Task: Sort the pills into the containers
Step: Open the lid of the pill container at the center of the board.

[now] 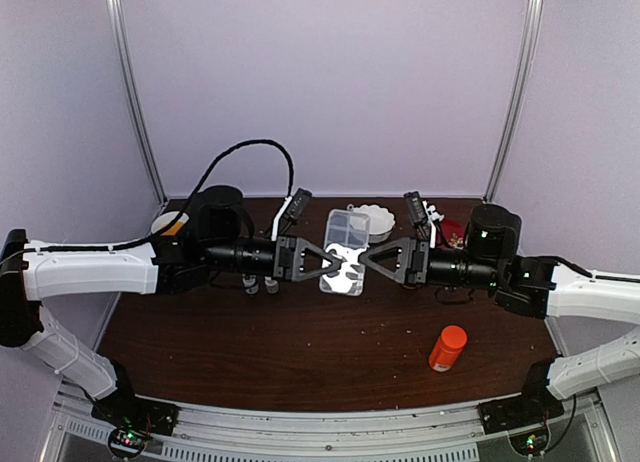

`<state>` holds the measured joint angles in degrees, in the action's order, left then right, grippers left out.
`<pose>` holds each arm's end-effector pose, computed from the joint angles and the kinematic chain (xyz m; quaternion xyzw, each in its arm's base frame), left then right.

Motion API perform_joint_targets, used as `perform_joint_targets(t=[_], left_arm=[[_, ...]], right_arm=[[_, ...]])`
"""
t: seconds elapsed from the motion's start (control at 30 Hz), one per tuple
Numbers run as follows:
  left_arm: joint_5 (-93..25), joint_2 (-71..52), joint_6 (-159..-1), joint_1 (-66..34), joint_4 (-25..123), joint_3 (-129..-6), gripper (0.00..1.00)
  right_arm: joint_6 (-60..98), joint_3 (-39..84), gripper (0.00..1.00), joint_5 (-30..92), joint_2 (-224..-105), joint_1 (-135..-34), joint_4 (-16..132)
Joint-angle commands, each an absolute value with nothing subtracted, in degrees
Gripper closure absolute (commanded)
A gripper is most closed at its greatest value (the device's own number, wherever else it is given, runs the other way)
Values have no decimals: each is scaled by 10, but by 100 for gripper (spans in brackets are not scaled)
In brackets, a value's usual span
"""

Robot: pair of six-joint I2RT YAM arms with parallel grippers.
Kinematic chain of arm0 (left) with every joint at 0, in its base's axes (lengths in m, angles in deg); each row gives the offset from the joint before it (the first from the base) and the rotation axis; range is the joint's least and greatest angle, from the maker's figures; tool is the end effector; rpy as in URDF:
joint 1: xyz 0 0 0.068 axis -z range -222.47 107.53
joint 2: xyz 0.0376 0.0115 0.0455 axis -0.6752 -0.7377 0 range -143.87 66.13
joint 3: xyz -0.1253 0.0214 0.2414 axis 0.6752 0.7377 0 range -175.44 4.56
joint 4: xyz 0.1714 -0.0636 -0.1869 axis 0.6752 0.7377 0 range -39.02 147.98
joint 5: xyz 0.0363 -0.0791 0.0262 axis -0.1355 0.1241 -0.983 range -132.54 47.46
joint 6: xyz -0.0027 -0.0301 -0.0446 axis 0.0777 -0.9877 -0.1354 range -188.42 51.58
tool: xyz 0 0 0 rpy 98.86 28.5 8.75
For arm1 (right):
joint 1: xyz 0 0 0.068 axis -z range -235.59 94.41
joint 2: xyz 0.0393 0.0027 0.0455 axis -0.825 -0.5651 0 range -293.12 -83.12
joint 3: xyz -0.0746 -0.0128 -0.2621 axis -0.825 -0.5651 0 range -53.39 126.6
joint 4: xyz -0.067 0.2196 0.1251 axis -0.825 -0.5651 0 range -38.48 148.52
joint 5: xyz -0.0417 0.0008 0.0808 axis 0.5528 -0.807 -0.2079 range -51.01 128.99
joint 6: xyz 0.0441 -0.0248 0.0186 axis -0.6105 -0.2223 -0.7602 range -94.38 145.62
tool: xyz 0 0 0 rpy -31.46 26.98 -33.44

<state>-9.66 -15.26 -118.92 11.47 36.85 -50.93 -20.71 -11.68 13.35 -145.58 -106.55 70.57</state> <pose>0.1779 -0.2770 0.3003 0.2008 0.7385 -0.6128 0.1971 0.1474 0.2063 0.3008 -0.1744 0.7333 0.5881 0.2933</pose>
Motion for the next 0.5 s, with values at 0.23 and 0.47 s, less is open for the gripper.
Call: perform_joint_targets(t=[0.23, 0.47], left_arm=[[-75, -155, -1186, 111, 339, -507, 99], [-87, -155, -1173, 111, 371, -514, 99]], right_arm=[[-239, -127, 64, 84, -1426, -1062, 775], [-236, -129, 75, 84, -1420, -1062, 767]])
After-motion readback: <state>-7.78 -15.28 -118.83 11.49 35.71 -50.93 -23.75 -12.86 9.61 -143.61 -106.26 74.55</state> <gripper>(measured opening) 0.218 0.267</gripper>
